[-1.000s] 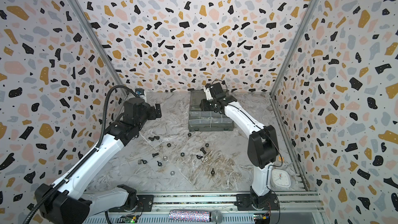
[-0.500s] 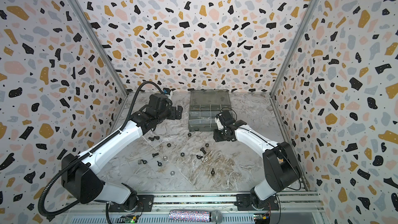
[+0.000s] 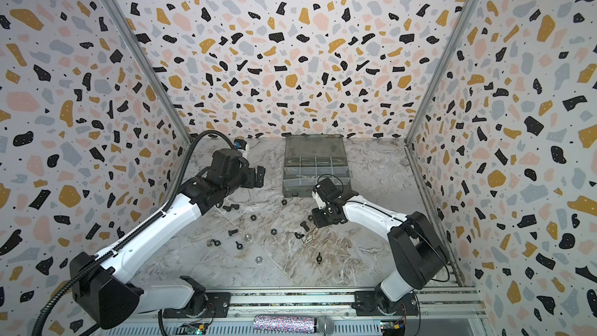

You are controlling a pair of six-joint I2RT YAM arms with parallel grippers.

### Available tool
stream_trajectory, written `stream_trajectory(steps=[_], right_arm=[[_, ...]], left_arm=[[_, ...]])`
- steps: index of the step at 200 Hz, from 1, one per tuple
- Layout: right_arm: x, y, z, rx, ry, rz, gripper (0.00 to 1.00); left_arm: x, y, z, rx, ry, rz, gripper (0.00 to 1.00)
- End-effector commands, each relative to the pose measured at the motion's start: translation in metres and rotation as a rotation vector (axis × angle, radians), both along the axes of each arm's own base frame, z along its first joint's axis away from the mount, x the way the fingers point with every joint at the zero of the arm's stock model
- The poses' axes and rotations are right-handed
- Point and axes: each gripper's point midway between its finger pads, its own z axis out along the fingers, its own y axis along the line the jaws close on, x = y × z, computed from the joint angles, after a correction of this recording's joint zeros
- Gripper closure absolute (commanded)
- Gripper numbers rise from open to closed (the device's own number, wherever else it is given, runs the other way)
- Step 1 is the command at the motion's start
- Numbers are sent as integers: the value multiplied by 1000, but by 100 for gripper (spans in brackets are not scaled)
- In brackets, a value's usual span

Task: Sort the screws and nuts into containers
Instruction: 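Lower the right gripper onto a black hex bolt and close on it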

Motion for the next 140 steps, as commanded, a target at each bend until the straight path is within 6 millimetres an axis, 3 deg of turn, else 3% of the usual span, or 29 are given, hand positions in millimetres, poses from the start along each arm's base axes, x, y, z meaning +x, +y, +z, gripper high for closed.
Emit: stream_trajectory(steps=[1, 59, 140], right_arm=[[8, 13, 8, 3, -10, 9, 62], [9, 45, 7, -4, -12, 108, 62], [2, 53, -10, -36, 27, 168, 63]], left_arm=[[-7, 9, -1, 23, -4, 23, 0], [-17, 22, 3, 27, -33, 57, 0], [-22, 35, 0, 58, -40, 99, 0]])
